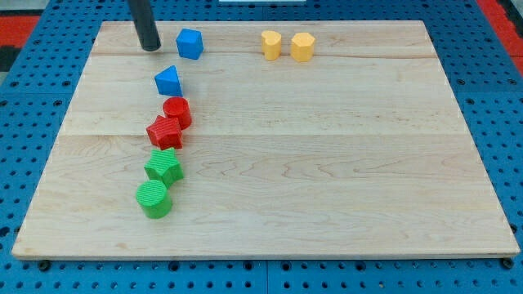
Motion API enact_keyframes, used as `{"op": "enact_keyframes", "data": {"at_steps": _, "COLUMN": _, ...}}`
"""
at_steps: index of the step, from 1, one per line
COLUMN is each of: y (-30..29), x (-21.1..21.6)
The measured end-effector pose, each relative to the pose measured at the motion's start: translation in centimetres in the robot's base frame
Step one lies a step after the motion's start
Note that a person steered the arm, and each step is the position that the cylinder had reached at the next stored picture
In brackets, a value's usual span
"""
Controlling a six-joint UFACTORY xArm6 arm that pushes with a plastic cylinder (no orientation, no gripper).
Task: Push the blue cube towards the yellow heart
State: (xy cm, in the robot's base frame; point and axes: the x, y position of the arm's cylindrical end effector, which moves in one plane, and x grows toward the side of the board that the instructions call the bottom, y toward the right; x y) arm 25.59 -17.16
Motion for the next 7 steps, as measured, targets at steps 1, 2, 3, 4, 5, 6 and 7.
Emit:
{"op": "enact_keyframes", "data": {"at_steps": 1, "y": 3.2, "x": 0.0}}
{"op": "enact_keyframes", "data": {"at_steps": 2, "y": 3.3, "x": -1.6}}
{"op": "enact_keyframes", "data": {"at_steps": 3, "y": 5.9, "x": -1.9}}
{"op": "enact_keyframes", "data": {"at_steps": 4, "y": 7.8, "x": -1.5}}
{"op": "enact_keyframes", "data": {"at_steps": 5, "y": 5.9, "x": -1.8}}
{"op": "enact_keyframes", "data": {"at_steps": 6, "y": 7.5, "x": 2.5}}
{"op": "enact_keyframes", "data": {"at_steps": 7, "y": 8.9, "x": 6.6}}
